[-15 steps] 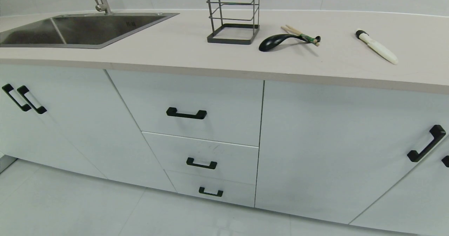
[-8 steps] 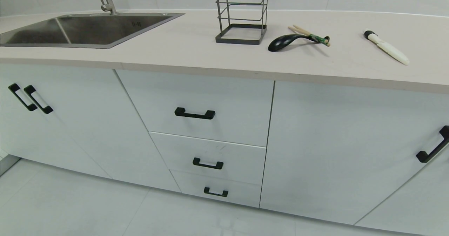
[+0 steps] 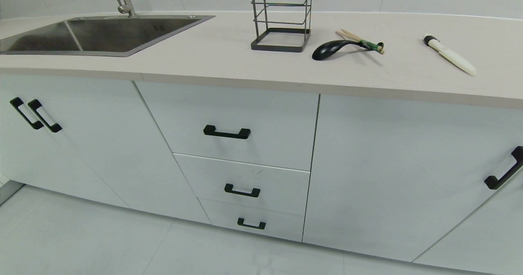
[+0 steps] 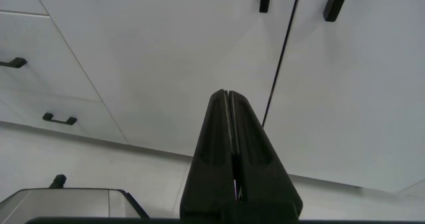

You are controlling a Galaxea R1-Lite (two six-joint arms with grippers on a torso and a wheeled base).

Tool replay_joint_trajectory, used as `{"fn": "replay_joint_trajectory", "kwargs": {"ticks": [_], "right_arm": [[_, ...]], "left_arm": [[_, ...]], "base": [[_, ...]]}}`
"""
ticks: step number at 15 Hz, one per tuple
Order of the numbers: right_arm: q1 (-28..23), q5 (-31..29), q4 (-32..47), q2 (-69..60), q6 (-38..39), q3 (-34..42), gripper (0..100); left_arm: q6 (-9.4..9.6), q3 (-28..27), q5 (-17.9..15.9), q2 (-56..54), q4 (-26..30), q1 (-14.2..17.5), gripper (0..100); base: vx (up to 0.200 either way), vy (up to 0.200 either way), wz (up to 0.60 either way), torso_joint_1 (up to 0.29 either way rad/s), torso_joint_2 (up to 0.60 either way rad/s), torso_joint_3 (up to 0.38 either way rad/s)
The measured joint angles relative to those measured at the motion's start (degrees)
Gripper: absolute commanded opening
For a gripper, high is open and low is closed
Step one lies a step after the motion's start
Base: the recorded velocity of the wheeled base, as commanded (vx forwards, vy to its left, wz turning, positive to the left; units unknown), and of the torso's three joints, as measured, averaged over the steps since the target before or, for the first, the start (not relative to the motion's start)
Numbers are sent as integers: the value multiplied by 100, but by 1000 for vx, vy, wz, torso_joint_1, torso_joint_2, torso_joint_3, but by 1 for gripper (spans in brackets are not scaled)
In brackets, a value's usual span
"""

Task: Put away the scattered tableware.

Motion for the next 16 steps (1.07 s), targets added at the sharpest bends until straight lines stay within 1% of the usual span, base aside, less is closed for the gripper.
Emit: {"fn": "replay_joint_trajectory", "kwargs": {"ticks": [1, 2, 4, 5, 6, 7, 9, 10, 11, 12, 14, 16], "right_arm": [[0, 0, 0, 0, 0, 0, 0], [0, 1, 0, 0, -2, 0, 0], [-1, 0, 0, 0, 0, 0, 0], [0, 1, 1, 0, 0, 0, 0], [-1, 1, 0, 0, 0, 0, 0], [-1, 1, 1, 0, -5, 0, 0], [-6, 1, 1, 0, -2, 0, 0], [-4, 1, 1, 0, 0, 0, 0], [-1, 0, 0, 0, 0, 0, 0], [-1, 1, 0, 0, 0, 0, 0], [0, 1, 0, 0, 0, 0, 0], [-1, 1, 0, 0, -2, 0, 0]], "left_arm": [[486, -243, -293, 375, -24, -2, 100], [1040, -460, -583, 800, -48, -13, 100], [2263, -841, -1051, 1715, -72, -44, 100], [2722, -987, -1218, 2131, -72, -94, 100], [3073, -1106, -1360, 2542, -72, -246, 100], [3361, -1180, -1426, 2873, -63, -502, 100], [3939, -1265, -1424, 3499, -11, -1040, 100], [4217, -1290, -1328, 3785, -1, -1250, 100], [4418, -1307, -1176, 4067, 5, -1446, 100], [4511, -1307, -1045, 4307, 11, -1599, 100], [4562, -1307, -837, 4684, 11, -1842, 100], [4563, -1303, -788, 4921, 11, -1936, 100]], "base": [[0, 0, 0, 0, 0, 0], [0, 0, 0, 0, 0, 0], [0, 0, 0, 0, 0, 0], [0, 0, 0, 0, 0, 0], [0, 0, 0, 0, 0, 0], [0, 0, 0, 0, 0, 0], [0, 0, 0, 0, 0, 0], [0, 0, 0, 0, 0, 0], [0, 0, 0, 0, 0, 0], [0, 0, 0, 0, 0, 0], [0, 0, 0, 0, 0, 0], [0, 0, 0, 0, 0, 0]]}}
